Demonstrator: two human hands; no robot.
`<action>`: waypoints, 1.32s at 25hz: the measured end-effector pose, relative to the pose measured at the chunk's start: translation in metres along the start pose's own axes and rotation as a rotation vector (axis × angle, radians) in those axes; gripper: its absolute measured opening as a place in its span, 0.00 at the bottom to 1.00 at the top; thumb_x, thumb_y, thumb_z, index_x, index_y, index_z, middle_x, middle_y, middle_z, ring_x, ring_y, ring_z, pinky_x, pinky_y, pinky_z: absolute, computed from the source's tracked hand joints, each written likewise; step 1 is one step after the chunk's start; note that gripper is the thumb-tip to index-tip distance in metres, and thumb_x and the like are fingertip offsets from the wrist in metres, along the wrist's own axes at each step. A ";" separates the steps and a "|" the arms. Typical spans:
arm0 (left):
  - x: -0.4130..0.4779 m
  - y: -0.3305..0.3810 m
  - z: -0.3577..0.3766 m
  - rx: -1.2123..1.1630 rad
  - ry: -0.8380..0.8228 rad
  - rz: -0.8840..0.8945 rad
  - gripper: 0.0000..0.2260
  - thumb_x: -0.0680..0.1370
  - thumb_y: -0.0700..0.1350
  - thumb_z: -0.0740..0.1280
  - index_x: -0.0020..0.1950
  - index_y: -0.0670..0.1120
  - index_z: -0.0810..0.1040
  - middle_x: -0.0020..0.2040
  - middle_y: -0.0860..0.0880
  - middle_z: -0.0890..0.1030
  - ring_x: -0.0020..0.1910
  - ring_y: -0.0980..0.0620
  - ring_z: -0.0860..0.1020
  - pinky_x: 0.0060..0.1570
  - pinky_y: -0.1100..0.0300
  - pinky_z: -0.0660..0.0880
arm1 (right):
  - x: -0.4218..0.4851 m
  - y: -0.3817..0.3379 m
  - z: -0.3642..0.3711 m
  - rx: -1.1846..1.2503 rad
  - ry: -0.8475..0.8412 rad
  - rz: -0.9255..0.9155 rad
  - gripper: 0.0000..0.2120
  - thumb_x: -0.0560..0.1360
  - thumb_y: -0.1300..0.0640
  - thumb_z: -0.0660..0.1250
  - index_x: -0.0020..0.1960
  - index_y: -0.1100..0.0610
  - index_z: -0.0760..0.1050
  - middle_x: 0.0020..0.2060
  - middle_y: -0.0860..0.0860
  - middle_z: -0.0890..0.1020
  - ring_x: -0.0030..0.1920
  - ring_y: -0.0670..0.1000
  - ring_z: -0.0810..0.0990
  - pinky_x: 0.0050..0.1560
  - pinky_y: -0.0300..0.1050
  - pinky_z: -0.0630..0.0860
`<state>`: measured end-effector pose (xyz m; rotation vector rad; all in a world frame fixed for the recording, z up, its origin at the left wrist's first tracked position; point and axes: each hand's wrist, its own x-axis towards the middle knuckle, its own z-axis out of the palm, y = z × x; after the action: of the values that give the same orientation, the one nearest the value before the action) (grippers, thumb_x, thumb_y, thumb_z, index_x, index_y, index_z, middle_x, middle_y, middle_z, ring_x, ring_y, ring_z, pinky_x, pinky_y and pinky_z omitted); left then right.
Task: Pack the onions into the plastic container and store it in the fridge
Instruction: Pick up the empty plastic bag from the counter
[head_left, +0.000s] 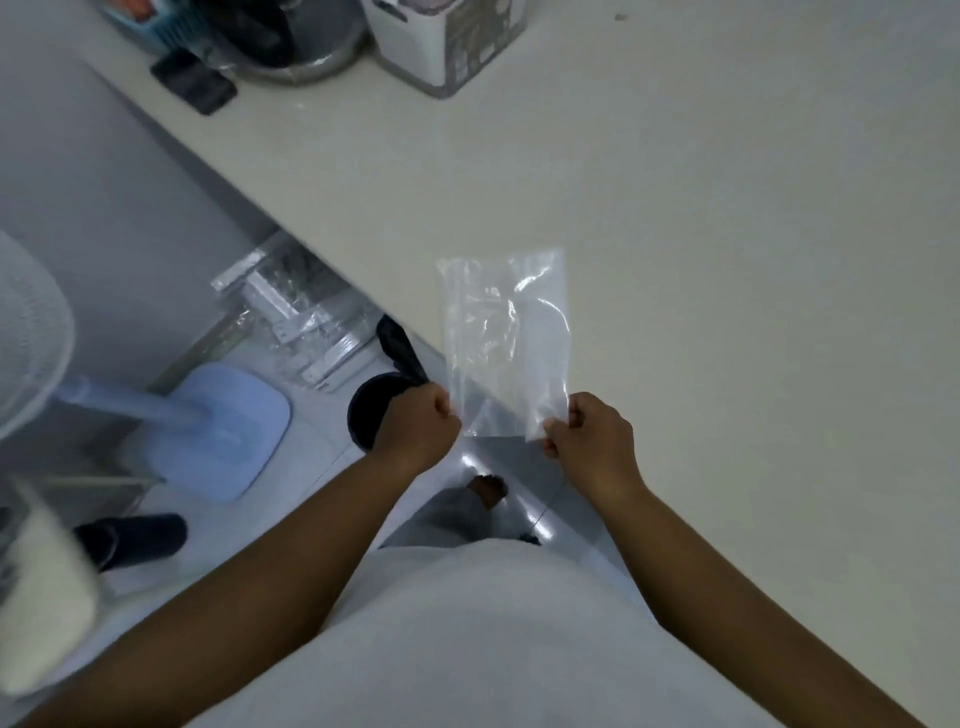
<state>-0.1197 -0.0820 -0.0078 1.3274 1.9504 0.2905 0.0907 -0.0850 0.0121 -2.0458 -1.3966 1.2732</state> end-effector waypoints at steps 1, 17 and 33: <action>-0.017 -0.017 -0.002 -0.079 0.015 -0.066 0.09 0.72 0.41 0.66 0.33 0.46 0.69 0.32 0.51 0.75 0.32 0.53 0.73 0.29 0.62 0.67 | -0.007 0.002 0.011 -0.029 -0.036 -0.046 0.03 0.71 0.56 0.66 0.39 0.52 0.74 0.33 0.47 0.83 0.37 0.49 0.83 0.43 0.47 0.78; -0.074 -0.221 0.067 -0.893 0.091 -0.765 0.13 0.71 0.33 0.71 0.54 0.41 0.78 0.46 0.41 0.81 0.40 0.46 0.82 0.38 0.57 0.81 | -0.001 0.068 0.198 -0.233 -0.401 0.107 0.08 0.71 0.61 0.66 0.47 0.51 0.80 0.40 0.53 0.86 0.34 0.50 0.86 0.41 0.53 0.84; 0.210 -0.431 0.201 -0.766 0.076 -0.770 0.04 0.75 0.40 0.70 0.41 0.45 0.77 0.34 0.45 0.82 0.28 0.51 0.83 0.30 0.59 0.81 | 0.245 0.185 0.453 -0.195 -0.395 0.338 0.05 0.74 0.61 0.68 0.41 0.61 0.75 0.40 0.58 0.86 0.39 0.53 0.86 0.53 0.49 0.82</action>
<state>-0.3241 -0.1303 -0.4834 0.0592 1.9480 0.6142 -0.1538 -0.0392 -0.4754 -2.3254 -1.4213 1.8287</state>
